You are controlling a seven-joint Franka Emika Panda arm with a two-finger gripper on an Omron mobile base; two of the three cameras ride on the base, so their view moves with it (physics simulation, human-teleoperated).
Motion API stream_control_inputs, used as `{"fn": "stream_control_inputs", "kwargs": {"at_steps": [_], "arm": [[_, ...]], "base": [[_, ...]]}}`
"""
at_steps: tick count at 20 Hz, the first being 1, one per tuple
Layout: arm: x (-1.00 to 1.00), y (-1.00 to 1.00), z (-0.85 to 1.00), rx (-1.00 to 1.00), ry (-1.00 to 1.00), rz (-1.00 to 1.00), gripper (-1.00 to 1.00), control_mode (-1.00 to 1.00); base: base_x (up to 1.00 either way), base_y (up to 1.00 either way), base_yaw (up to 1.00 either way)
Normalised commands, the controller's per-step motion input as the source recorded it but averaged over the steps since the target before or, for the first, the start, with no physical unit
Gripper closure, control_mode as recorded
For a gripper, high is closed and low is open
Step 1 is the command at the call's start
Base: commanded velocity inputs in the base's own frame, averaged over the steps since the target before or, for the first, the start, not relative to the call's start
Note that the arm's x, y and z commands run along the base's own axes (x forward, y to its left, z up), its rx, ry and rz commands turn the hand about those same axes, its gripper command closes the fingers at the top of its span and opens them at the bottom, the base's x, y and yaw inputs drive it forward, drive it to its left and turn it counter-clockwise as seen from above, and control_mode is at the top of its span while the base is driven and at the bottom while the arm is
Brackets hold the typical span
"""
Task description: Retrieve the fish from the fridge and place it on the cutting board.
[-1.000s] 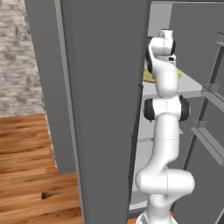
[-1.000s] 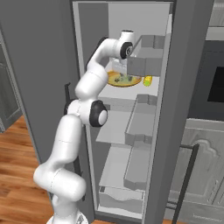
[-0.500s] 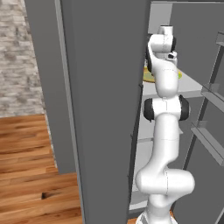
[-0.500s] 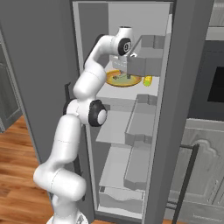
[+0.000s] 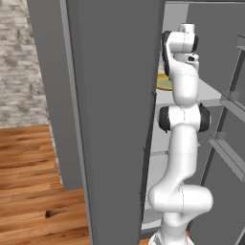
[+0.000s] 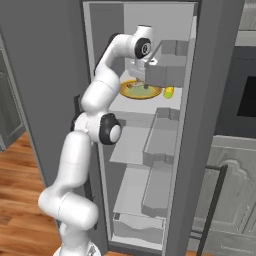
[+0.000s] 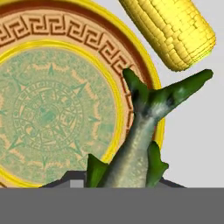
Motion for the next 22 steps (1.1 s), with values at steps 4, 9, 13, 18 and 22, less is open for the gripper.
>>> {"fn": "stream_control_inputs", "kwargs": {"at_steps": [4, 9, 13, 18, 22], "arm": [[-0.97, 0.04, -0.10, 0.00, -0.11, 0.00, 1.00, -1.00], [-1.00, 0.46, -0.79, -0.15, -0.25, 0.02, 1.00, -1.00], [-0.79, 0.66, -0.97, -0.32, -0.28, 0.07, 1.00, -1.00], [-0.51, 0.19, 0.20, -0.18, -0.32, 0.04, 1.00, -1.00], [-0.45, -0.02, 0.95, 0.00, -0.04, 0.00, 1.00, -1.00]], "base": [[0.00, 0.00, 0.00], [0.00, 0.00, 0.00], [0.00, 0.00, 0.00], [0.00, 0.00, 0.00], [0.00, 0.00, 0.00]]}}
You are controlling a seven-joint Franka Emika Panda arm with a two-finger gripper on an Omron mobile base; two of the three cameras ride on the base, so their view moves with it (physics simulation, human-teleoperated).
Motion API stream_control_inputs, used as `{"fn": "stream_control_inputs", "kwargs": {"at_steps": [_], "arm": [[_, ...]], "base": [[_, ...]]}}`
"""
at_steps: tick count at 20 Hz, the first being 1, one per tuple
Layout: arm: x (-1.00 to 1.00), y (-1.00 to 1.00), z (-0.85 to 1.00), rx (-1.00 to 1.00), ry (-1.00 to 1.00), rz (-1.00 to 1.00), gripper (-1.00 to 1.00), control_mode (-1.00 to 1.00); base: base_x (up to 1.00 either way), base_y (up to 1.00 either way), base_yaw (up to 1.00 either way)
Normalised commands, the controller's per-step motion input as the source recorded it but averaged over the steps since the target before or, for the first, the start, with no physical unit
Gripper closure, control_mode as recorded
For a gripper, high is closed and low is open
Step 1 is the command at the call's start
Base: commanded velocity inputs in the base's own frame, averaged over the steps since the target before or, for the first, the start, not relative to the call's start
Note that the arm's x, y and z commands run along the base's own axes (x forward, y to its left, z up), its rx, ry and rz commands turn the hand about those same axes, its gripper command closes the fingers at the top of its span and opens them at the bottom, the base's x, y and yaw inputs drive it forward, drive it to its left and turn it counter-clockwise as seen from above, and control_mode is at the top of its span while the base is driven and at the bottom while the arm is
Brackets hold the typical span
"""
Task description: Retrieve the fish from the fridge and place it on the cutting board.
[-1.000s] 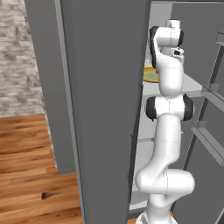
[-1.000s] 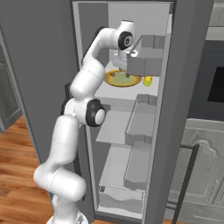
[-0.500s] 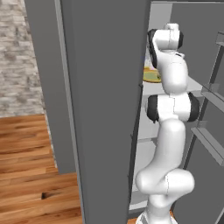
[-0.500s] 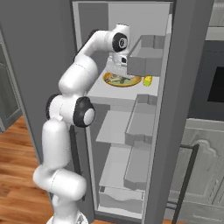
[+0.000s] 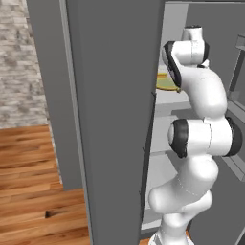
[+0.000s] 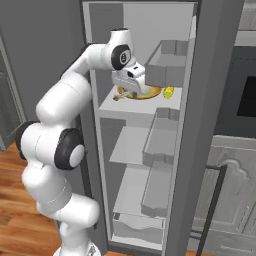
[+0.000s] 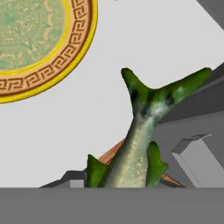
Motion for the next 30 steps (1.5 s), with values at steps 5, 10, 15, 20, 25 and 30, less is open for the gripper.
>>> {"fn": "stream_control_inputs", "kwargs": {"at_steps": [5, 10, 15, 20, 25, 30], "arm": [[-0.28, 0.00, 0.42, 0.04, 0.00, 0.00, 1.00, -1.00], [-0.55, 0.09, 0.00, 0.07, 0.00, 0.00, 1.00, -1.00], [-0.81, 0.49, -0.05, 0.00, 0.00, 0.00, 1.00, -1.00], [-0.72, 0.57, -0.24, 0.00, 0.00, 0.00, 1.00, -1.00], [-0.37, 0.27, -0.39, 0.00, 0.00, 0.00, 1.00, -1.00], [-0.13, 0.05, -0.41, 0.00, 0.01, 0.00, 1.00, -1.00]], "base": [[0.00, 0.00, 0.00], [0.00, 0.00, 0.00], [0.00, 0.00, 0.00], [0.00, 0.00, 0.00], [0.00, 0.00, 0.00], [0.00, 0.00, 0.00]]}}
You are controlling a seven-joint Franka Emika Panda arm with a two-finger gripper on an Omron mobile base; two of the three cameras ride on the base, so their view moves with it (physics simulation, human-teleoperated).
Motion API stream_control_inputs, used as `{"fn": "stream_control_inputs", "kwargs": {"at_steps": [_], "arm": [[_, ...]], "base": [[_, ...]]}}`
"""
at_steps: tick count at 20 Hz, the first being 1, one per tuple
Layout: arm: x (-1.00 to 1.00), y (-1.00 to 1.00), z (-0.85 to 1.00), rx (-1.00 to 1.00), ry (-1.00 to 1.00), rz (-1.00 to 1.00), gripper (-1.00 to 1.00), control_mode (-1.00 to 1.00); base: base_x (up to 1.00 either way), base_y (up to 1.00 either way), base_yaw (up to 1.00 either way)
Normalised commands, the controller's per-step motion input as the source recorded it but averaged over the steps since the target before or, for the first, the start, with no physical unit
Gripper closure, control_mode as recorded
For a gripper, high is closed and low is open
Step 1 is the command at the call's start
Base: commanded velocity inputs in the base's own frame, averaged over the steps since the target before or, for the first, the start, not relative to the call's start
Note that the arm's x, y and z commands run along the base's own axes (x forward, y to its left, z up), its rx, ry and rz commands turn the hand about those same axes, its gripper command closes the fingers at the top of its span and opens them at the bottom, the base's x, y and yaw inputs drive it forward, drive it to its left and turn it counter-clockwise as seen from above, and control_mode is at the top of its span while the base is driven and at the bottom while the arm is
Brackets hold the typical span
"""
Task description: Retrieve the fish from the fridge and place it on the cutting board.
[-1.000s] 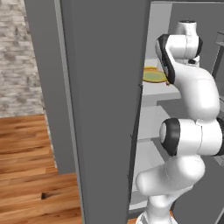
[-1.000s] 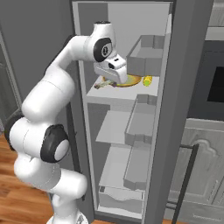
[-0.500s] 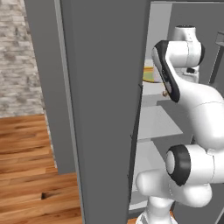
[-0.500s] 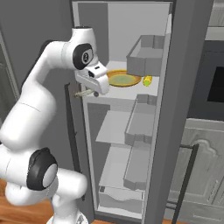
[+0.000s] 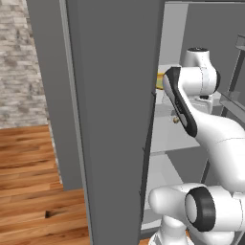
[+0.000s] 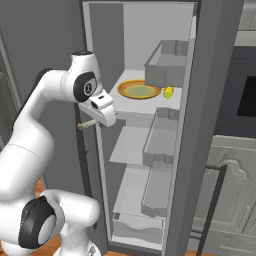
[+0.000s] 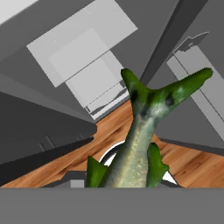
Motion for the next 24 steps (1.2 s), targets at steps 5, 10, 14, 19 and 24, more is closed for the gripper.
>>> {"fn": "stream_control_inputs", "kwargs": {"at_steps": [5, 10, 14, 19, 24], "arm": [[0.00, 0.00, -0.16, 0.00, 0.01, 0.00, 1.00, -1.00], [0.00, 0.00, -0.07, 0.00, 0.01, 0.00, 1.00, -1.00], [-0.02, 0.11, -0.06, 0.00, 0.00, 0.00, 1.00, -1.00], [0.00, 0.00, 0.00, 0.00, 0.00, 0.00, 1.00, 1.00], [0.00, 0.00, 0.00, 0.00, 0.00, 0.00, 1.00, 1.00]], "base": [[0.00, 0.00, 0.00], [0.00, 0.00, 0.00], [0.00, 0.00, 0.00], [-0.14, 0.32, 0.00], [-0.11, 0.63, 0.00]]}}
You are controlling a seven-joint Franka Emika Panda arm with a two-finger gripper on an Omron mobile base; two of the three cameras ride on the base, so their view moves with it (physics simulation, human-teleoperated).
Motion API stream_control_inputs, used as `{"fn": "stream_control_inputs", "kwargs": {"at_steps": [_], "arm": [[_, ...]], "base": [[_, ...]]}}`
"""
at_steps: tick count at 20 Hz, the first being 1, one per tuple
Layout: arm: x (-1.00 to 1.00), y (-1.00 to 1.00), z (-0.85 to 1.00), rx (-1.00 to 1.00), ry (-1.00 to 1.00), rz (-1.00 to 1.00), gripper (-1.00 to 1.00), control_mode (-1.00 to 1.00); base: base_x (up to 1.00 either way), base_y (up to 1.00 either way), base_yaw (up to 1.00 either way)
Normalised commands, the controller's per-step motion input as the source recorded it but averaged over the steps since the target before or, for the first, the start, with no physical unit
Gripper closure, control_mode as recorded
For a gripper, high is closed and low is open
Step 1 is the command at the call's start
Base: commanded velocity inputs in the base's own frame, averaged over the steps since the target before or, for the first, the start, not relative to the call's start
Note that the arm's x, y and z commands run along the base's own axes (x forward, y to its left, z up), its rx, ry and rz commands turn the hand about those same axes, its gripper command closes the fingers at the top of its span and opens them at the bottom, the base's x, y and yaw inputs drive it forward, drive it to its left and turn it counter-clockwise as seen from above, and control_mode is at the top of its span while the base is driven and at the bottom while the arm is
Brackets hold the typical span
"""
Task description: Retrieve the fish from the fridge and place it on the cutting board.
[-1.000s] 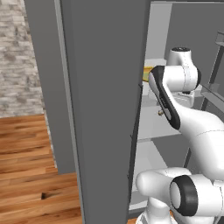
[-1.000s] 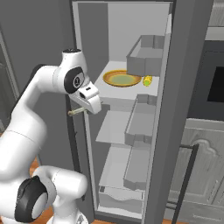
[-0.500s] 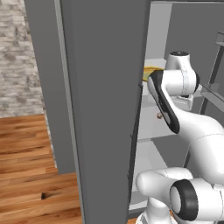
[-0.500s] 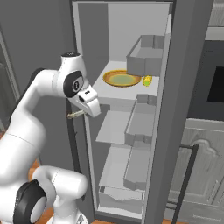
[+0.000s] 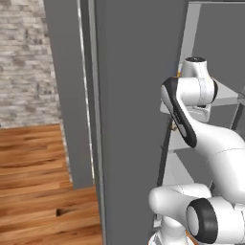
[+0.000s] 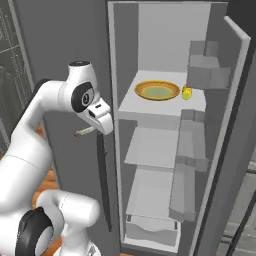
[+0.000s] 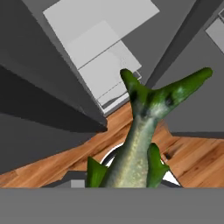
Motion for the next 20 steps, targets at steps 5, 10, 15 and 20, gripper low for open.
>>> {"fn": "stream_control_inputs", "kwargs": {"at_steps": [5, 10, 15, 20], "arm": [[0.00, 0.00, 0.00, 0.00, 0.00, 0.00, 1.00, 1.00], [0.00, 0.00, 0.00, 0.00, 0.00, 0.00, 1.00, 1.00], [0.00, 0.00, 0.00, 0.00, 0.00, 0.00, 1.00, 1.00], [0.00, 0.00, 0.00, 0.00, 0.00, 0.00, 1.00, 1.00]], "base": [[-0.06, 0.65, 0.00], [-0.07, 0.65, 0.00], [-0.11, 0.47, -0.02], [-0.22, 0.20, -0.20]]}}
